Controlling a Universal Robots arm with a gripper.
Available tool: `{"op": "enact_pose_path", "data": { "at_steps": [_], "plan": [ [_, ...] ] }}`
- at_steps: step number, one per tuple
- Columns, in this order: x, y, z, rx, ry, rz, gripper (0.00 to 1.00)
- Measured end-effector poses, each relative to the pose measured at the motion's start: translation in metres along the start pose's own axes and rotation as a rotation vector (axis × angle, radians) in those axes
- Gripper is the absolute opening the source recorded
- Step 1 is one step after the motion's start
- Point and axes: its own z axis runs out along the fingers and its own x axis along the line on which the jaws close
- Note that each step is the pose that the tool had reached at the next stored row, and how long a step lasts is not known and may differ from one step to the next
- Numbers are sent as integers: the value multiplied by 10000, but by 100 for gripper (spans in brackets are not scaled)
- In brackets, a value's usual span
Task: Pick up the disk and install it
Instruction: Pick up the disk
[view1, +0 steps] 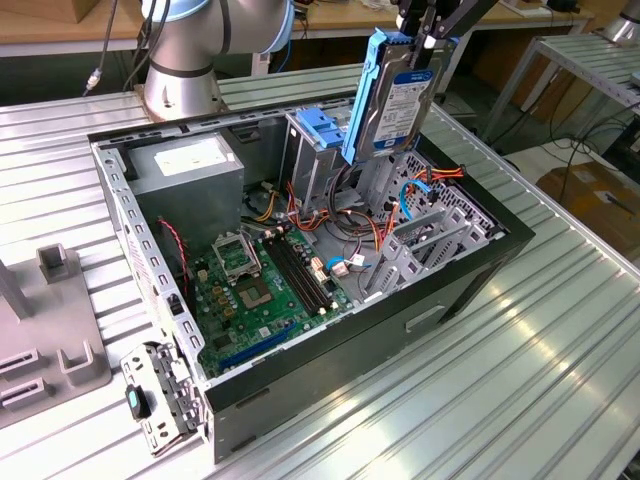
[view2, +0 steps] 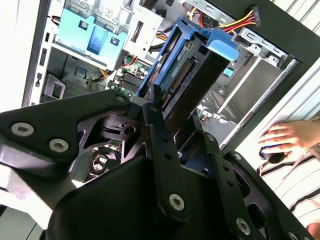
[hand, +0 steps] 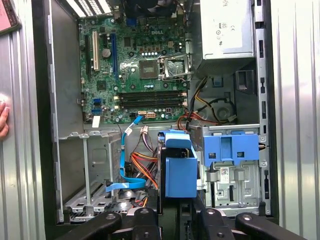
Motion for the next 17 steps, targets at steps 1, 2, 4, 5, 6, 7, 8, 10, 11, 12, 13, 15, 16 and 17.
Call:
{"op": "enact_pose_path", "data": {
  "at_steps": [1, 2, 4, 5, 6, 7, 8, 10, 11, 12, 13, 15, 16, 17],
  "plan": [
    [0, 0, 0, 0, 0, 0, 35],
    [0, 0, 0, 0, 0, 0, 35],
    [6, 0, 1, 0, -1, 0, 35],
    [15, -1, 0, 0, 1, 0, 35],
    [24, -1, 0, 0, 1, 0, 35],
    [34, -2, 1, 0, 0, -1, 35],
    [45, -2, 2, 0, 1, 0, 35],
    [69, -3, 2, 0, 4, -1, 35],
    [80, -4, 3, 0, 5, 0, 35],
    [89, -4, 3, 0, 6, 0, 35],
    [94, -5, 3, 0, 8, 0, 35],
    [111, -5, 4, 0, 13, -1, 35],
    [112, -5, 4, 0, 15, 0, 35],
    [117, -6, 4, 1, 20, -1, 35]
  ]
}}
